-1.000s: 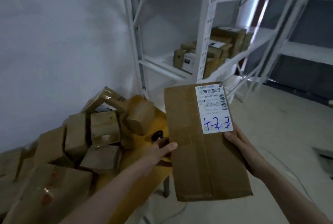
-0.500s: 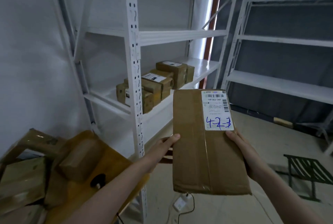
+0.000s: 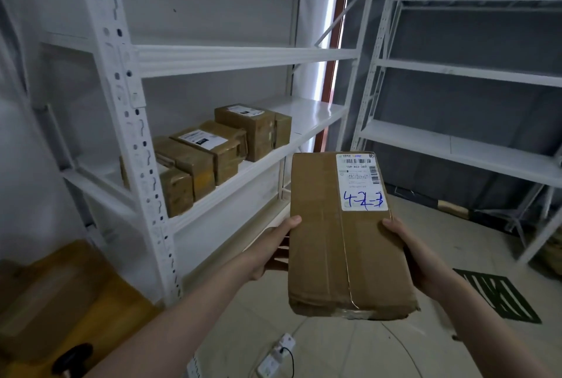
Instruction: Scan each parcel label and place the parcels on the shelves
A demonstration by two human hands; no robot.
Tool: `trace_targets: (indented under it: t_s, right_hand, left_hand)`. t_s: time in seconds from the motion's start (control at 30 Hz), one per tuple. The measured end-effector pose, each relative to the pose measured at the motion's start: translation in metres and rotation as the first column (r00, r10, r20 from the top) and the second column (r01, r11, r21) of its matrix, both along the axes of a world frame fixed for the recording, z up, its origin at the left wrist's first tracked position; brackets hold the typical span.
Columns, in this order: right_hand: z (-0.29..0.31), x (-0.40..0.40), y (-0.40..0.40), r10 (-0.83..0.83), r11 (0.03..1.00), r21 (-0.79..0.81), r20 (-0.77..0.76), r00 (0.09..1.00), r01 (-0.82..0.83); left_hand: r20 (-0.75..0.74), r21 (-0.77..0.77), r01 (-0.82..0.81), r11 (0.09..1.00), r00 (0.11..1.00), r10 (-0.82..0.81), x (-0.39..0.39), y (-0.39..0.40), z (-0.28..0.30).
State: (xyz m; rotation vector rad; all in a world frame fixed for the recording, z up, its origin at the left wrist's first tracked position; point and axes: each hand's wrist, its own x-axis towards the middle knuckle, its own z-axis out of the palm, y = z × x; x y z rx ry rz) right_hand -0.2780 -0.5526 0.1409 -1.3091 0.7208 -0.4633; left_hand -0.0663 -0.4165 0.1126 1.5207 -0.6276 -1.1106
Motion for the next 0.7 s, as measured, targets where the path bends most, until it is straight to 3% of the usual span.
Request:
trace_targets:
  t_s: [0.2, 0.57, 0.7]
  right_hand:
    - [-0.004, 0.032, -0.077, -0.046, 0.998, 0.05, -0.034, 0.998, 0.047]
    - [0.021, 0.138, -0.233, -0.036, 0.998, -0.055, -0.099, 0.994, 0.031]
    - [0.018, 0.169, -0.28, -0.037, 0.999, -0.024, -0.121, 0.992, 0.034]
  left_hand:
    - [-0.009, 0.023, 0.027, 0.999, 1.0, -0.027, 0.039, -0.082, -0.002]
    - [-0.089, -0.019, 0.044, 0.999, 0.995, -0.045, 0.143, -0.232, 0.004]
    - [-0.15, -0.004, 0.03, 1.0, 0.988, -0.031, 0.164, -0.273, -0.004]
